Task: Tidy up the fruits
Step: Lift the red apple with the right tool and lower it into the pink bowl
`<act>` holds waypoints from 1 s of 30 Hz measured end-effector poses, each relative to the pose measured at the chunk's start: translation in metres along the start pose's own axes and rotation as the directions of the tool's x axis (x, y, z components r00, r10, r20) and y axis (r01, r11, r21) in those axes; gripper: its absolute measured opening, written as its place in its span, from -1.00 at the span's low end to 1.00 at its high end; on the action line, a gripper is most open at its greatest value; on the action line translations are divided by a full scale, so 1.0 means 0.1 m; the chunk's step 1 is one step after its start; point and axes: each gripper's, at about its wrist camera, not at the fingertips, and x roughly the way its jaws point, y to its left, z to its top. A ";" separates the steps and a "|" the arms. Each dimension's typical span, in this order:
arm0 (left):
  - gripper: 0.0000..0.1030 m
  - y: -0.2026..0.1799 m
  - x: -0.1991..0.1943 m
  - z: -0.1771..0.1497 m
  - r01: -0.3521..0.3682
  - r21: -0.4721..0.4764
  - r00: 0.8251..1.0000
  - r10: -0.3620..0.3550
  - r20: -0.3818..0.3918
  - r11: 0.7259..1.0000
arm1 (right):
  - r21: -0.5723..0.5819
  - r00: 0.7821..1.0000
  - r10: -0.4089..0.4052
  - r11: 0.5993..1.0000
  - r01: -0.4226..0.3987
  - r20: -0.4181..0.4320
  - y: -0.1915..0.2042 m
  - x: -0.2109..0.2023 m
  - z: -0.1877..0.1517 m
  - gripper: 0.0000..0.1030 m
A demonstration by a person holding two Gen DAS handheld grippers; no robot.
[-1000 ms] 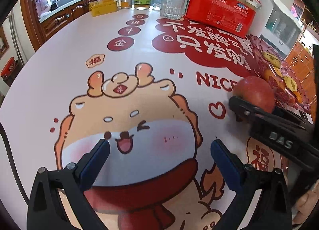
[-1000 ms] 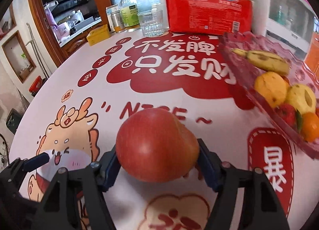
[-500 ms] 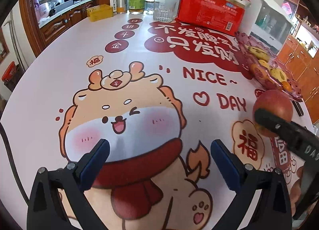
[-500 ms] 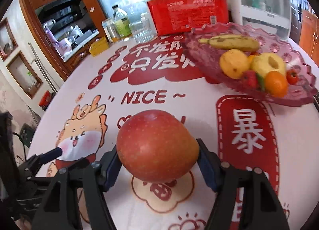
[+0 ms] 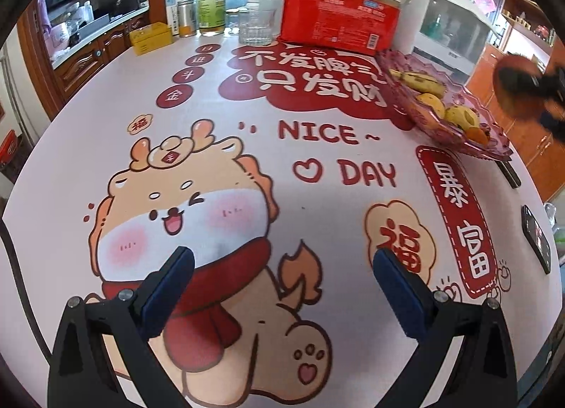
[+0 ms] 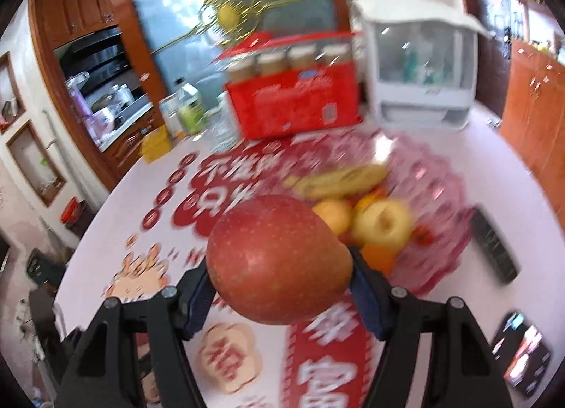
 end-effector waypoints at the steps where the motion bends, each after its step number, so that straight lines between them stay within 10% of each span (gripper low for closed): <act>1: 0.96 -0.03 0.00 0.00 0.002 0.007 1.000 -0.002 0.000 1.000 | 0.004 1.000 -0.024 1.000 0.024 0.004 -0.09 0.02 0.11 0.33; 15: 0.96 -0.10 0.15 0.03 0.020 0.012 0.999 -0.019 -0.031 1.000 | 0.111 0.953 -0.257 0.955 0.276 -0.161 -1.22 1.21 0.68 0.33; 30: 0.96 -0.14 0.15 0.02 0.030 0.014 0.999 -0.029 -0.035 0.999 | 0.122 0.940 -0.244 0.953 0.278 -0.240 -1.27 1.48 0.67 0.38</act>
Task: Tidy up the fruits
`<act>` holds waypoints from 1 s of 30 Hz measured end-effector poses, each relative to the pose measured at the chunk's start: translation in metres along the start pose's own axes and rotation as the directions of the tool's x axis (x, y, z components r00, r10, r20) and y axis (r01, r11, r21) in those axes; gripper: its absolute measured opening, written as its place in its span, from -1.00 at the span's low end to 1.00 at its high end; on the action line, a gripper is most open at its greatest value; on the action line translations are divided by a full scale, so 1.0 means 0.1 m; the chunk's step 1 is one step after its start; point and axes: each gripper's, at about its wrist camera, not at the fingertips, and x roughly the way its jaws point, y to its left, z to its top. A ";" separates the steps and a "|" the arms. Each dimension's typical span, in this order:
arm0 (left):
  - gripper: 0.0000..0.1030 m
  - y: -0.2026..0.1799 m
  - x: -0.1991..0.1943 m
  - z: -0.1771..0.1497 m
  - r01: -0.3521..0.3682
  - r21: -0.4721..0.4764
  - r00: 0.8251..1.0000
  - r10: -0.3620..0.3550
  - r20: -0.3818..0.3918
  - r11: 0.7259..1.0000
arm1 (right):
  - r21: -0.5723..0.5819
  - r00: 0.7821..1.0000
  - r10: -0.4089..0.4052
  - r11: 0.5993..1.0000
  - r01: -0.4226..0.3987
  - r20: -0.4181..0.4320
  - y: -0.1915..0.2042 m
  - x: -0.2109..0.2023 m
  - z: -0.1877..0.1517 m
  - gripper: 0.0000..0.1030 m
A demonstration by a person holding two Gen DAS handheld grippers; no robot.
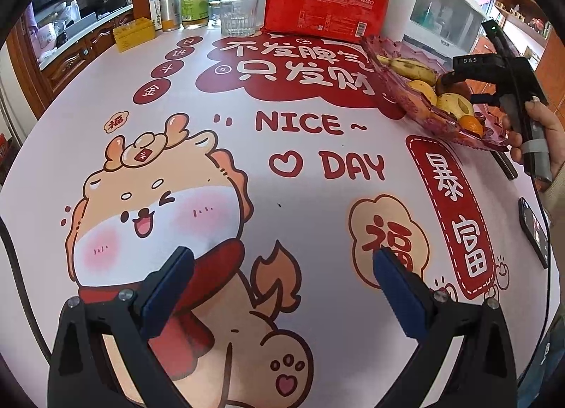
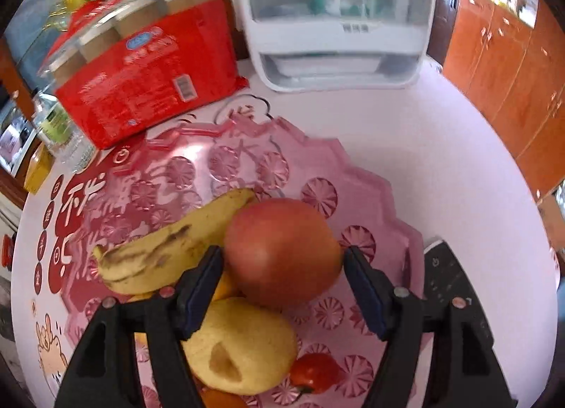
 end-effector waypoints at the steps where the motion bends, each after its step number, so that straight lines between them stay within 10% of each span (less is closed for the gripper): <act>1: 0.96 0.00 0.00 0.00 0.004 -0.002 1.000 -0.004 -0.004 1.000 | -0.011 1.000 0.003 1.000 -0.003 0.017 0.03 -0.07 -0.01 0.38; 11: 0.96 0.00 -0.17 -0.01 0.003 -0.025 1.000 -0.003 0.003 1.000 | -0.107 0.988 0.109 0.989 -0.098 0.106 0.30 -0.74 -0.39 0.40; 30: 0.99 -0.02 -1.13 -0.33 0.002 -0.075 0.997 0.004 0.079 0.997 | -0.137 0.965 0.206 0.973 -0.186 0.159 0.67 -2.04 -2.29 0.40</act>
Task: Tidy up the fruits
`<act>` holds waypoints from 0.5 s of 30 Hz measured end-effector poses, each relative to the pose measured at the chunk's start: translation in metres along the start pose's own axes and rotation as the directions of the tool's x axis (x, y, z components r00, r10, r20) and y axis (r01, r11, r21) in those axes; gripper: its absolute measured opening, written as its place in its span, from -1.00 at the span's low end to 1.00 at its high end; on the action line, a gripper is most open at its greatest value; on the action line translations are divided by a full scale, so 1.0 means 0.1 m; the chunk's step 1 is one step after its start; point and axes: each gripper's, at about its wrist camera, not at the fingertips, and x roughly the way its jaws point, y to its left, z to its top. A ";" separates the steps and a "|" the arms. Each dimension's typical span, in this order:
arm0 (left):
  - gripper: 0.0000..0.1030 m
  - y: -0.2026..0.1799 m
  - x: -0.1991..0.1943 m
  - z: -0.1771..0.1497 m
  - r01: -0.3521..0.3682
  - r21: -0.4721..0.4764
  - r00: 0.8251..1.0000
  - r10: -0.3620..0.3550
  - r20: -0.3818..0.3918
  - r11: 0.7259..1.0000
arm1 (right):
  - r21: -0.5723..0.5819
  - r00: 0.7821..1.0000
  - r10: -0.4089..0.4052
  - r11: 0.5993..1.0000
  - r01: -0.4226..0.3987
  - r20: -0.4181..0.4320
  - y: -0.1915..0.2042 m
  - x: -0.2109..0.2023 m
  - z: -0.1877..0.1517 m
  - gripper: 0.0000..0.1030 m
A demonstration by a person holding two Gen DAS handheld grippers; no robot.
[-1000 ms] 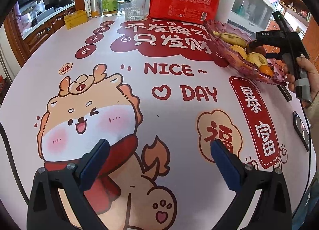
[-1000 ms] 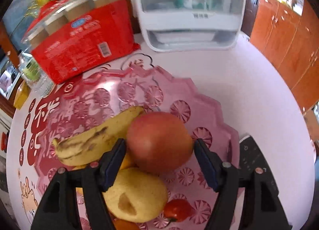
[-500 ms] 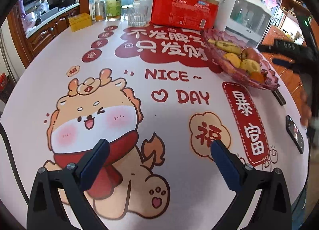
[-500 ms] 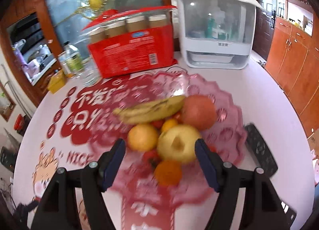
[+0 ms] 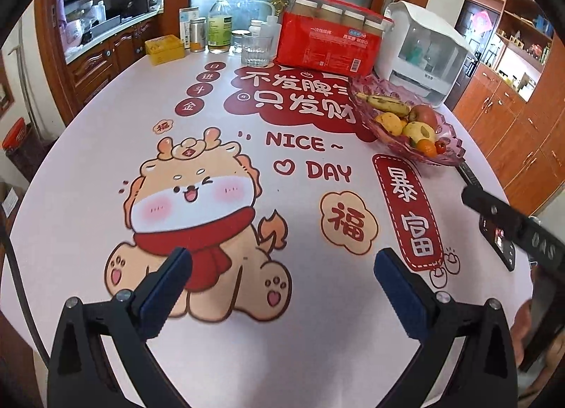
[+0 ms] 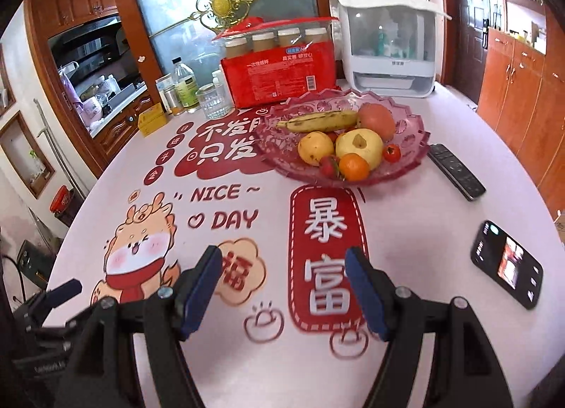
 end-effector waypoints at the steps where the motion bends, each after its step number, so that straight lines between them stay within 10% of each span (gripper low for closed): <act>1: 0.99 0.00 -0.04 -0.01 -0.004 -0.002 1.000 0.004 -0.001 1.000 | -0.002 1.000 0.003 1.000 -0.003 0.003 0.02 -0.05 -0.04 0.40; 15: 0.99 -0.16 -0.51 -0.20 -0.104 0.036 0.992 0.101 0.079 0.994 | 0.001 0.993 -0.109 0.994 0.109 0.054 0.16 -0.59 -0.35 0.57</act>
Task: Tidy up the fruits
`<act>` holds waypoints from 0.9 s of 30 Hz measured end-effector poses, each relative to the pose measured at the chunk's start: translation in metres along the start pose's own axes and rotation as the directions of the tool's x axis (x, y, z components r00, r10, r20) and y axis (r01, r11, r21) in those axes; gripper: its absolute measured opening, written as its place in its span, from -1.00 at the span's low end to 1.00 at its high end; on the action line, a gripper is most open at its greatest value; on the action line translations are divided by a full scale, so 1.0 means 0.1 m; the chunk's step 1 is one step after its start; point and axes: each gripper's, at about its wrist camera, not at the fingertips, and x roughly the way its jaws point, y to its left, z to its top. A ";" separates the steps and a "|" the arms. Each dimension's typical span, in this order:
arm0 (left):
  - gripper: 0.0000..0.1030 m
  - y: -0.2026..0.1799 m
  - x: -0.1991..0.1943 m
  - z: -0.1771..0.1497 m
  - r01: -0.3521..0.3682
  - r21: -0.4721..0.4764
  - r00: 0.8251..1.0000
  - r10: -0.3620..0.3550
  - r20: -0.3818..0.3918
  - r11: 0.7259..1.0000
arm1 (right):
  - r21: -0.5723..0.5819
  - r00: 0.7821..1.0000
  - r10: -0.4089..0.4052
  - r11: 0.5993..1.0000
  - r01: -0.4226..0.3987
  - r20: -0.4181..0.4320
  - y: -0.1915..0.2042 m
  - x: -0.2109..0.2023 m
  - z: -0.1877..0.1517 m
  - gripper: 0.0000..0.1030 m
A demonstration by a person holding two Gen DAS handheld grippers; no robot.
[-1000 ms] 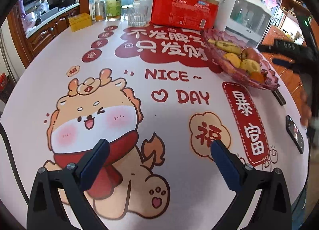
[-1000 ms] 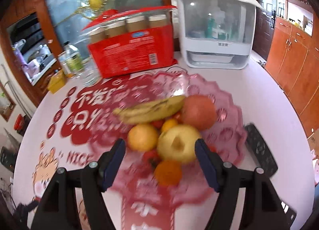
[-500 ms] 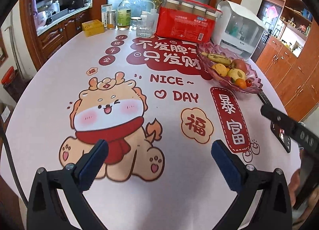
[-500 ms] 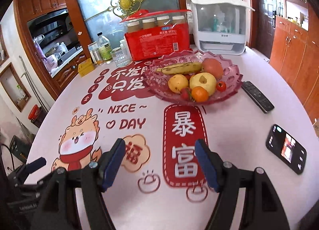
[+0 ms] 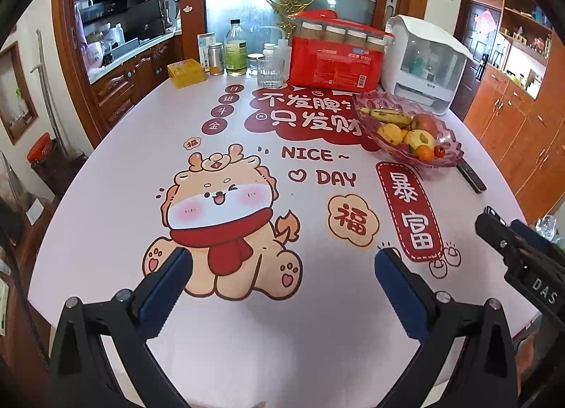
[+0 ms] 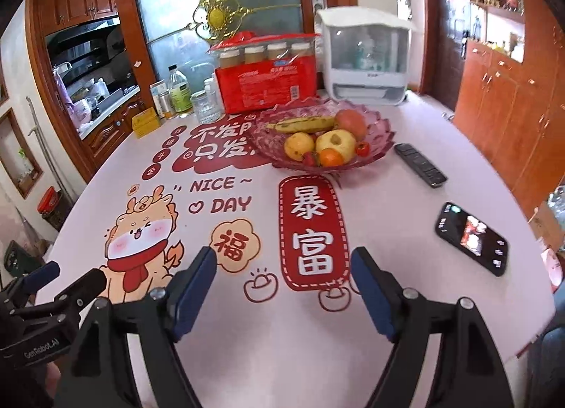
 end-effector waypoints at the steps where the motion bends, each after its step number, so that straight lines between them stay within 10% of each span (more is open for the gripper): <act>1: 0.99 -0.02 -0.01 -0.02 -0.001 0.006 1.000 0.001 -0.003 1.000 | -0.004 1.000 -0.017 1.000 0.017 0.013 0.01 -0.05 -0.03 0.60; 27: 0.99 -0.10 -0.09 -0.23 -0.026 0.047 0.999 0.027 -0.021 0.999 | -0.037 0.999 -0.035 0.999 0.036 0.021 0.12 -0.23 -0.35 0.72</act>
